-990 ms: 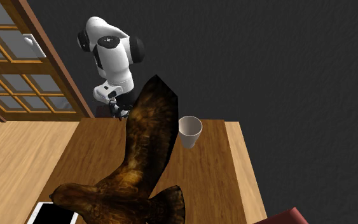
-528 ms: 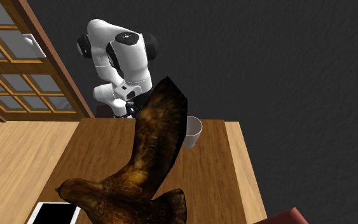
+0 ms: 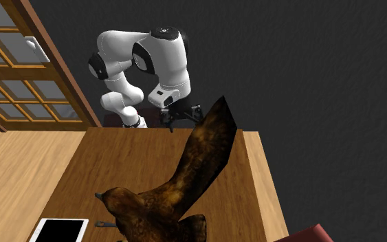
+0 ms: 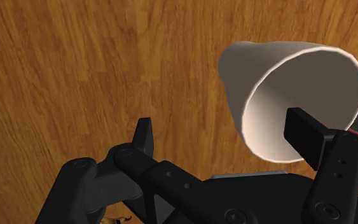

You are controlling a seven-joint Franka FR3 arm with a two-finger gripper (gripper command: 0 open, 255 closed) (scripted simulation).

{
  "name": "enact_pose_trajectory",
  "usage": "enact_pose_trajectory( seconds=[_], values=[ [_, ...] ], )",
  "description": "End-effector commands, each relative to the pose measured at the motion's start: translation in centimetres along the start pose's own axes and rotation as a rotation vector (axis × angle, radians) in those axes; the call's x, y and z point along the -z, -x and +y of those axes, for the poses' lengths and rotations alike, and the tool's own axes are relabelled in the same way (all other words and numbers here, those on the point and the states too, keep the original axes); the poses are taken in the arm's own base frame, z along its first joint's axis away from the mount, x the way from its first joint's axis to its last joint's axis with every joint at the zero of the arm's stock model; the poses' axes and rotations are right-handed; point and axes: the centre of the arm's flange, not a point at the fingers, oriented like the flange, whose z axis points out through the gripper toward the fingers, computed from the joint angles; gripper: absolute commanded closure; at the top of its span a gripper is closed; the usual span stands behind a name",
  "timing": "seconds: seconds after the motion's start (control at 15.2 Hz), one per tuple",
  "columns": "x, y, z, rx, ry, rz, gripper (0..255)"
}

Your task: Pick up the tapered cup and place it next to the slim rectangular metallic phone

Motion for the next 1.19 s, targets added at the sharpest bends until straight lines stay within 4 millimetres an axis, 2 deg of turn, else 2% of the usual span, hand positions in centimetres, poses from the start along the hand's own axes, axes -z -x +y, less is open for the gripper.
enact_pose_trajectory(
  seconds=[0.0, 0.53, 1.06, 1.12],
  values=[
    [0.3, -0.9, -2.2, -0.006, -0.013, -0.003, 0],
    [-3.7, -0.9, -2.3, -0.006, -0.013, -0.003, 0],
    [-3.7, -0.9, -2.3, -0.006, -0.013, -0.003, 0],
    [-3.7, -0.9, -2.3, -0.006, -0.013, -0.003, 255]
  ],
)
